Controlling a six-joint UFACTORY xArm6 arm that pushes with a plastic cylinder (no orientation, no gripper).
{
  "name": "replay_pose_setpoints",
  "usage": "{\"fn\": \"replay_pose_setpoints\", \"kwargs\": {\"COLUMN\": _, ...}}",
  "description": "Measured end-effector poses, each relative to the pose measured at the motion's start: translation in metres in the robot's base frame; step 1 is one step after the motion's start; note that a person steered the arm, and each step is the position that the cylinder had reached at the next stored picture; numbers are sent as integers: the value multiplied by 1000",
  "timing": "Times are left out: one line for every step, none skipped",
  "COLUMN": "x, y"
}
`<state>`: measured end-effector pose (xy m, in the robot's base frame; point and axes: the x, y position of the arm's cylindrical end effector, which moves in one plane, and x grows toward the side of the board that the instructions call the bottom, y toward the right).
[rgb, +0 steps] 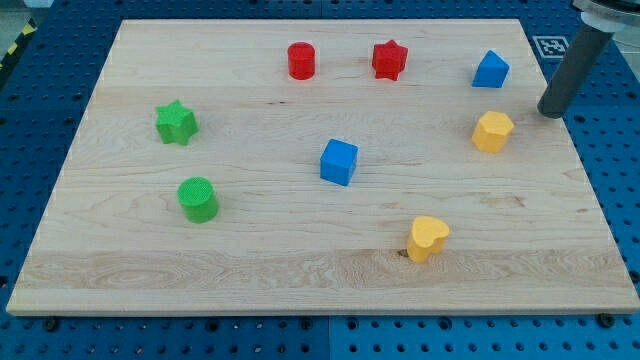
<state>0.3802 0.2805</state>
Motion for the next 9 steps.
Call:
{"fn": "replay_pose_setpoints", "kwargs": {"x": -1, "y": -14}}
{"fn": "replay_pose_setpoints", "kwargs": {"x": -5, "y": -32}}
{"fn": "replay_pose_setpoints", "kwargs": {"x": -5, "y": -52}}
{"fn": "replay_pose_setpoints", "kwargs": {"x": -2, "y": -65}}
{"fn": "replay_pose_setpoints", "kwargs": {"x": 15, "y": -76}}
{"fn": "replay_pose_setpoints", "kwargs": {"x": 38, "y": -60}}
{"fn": "replay_pose_setpoints", "kwargs": {"x": 46, "y": -67}}
{"fn": "replay_pose_setpoints", "kwargs": {"x": 46, "y": -97}}
{"fn": "replay_pose_setpoints", "kwargs": {"x": 55, "y": -98}}
